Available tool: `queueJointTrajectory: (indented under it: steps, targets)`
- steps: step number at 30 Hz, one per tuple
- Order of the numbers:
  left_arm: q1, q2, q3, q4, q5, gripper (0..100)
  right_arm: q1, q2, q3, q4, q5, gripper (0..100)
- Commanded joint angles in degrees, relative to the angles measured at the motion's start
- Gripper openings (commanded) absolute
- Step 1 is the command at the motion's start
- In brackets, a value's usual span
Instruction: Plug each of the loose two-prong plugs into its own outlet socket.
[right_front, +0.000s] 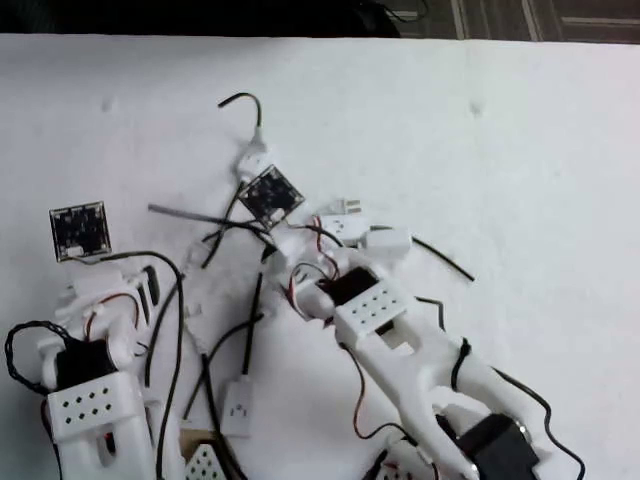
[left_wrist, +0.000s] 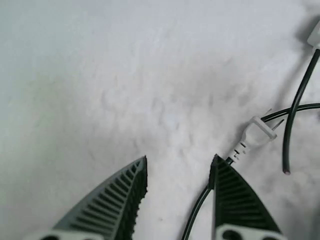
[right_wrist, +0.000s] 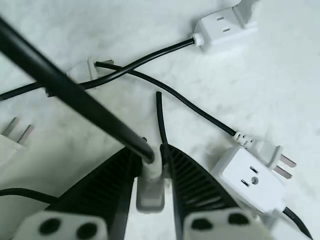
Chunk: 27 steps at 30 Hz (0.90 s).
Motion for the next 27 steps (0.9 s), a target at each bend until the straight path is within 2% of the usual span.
queueJointTrajectory:
  steps: [1,5,10,17,21,27]
  targets:
    - [4.35,-0.84,-4.13,-1.23,-0.09,21,-0.57,-4.18,-2.37,1.8,-0.53,1.7]
    - [11.03,-0.84,-7.91,-1.23,0.97,21,-3.47,-5.85,-1.41,3.47,-0.53,1.7]
    - [18.68,-0.84,-12.75,-1.14,10.11,21,-5.05,-9.63,0.97,3.47,-0.53,1.7]
    - [29.05,-0.92,-14.77,0.62,10.99,21,-4.88,-10.95,2.9,2.95,-0.53,1.7]
    - [32.22,-0.92,-16.88,5.1,10.9,21,-4.44,-10.95,2.9,2.95,-0.53,1.7]
    - [31.87,-0.92,-20.84,10.81,10.55,21,-2.95,-10.95,2.9,2.95,-0.53,1.7]
